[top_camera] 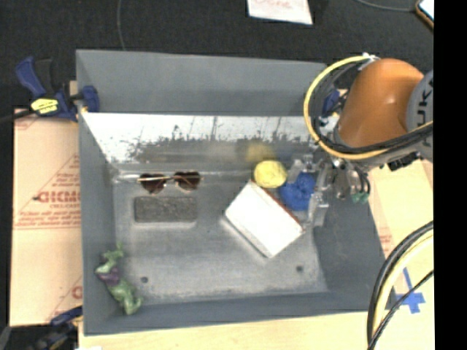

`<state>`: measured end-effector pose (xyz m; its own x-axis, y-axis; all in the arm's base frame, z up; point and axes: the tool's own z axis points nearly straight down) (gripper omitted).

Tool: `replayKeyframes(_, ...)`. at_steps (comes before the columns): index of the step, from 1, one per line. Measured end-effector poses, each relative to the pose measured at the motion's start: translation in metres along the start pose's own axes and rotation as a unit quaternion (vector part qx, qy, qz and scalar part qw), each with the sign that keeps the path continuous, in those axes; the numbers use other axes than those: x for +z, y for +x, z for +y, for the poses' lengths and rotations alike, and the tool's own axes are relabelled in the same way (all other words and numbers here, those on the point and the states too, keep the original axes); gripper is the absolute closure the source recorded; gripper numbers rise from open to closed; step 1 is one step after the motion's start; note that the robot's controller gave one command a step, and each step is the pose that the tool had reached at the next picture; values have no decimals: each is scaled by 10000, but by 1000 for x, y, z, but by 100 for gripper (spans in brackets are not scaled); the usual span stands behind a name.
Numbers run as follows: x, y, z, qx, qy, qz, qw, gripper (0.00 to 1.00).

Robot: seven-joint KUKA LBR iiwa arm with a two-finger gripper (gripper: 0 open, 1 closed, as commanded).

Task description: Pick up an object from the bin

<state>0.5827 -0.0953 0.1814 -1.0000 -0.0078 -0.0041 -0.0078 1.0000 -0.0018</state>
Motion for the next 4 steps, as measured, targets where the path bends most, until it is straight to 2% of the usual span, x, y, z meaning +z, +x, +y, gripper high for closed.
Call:
replayKeyframes(1, 0, 0, 0, -1, 0, 1, 10000, 0)
replayKeyframes(2, 26, -2, 3, 66, 7, -52, 10000, 0)
replayKeyframes(3, 57, 3, 4, -75, 2, -6, 10000, 0)
replayKeyframes(4, 41, -17, -32, -1079, 16, -42, 9941, 0)
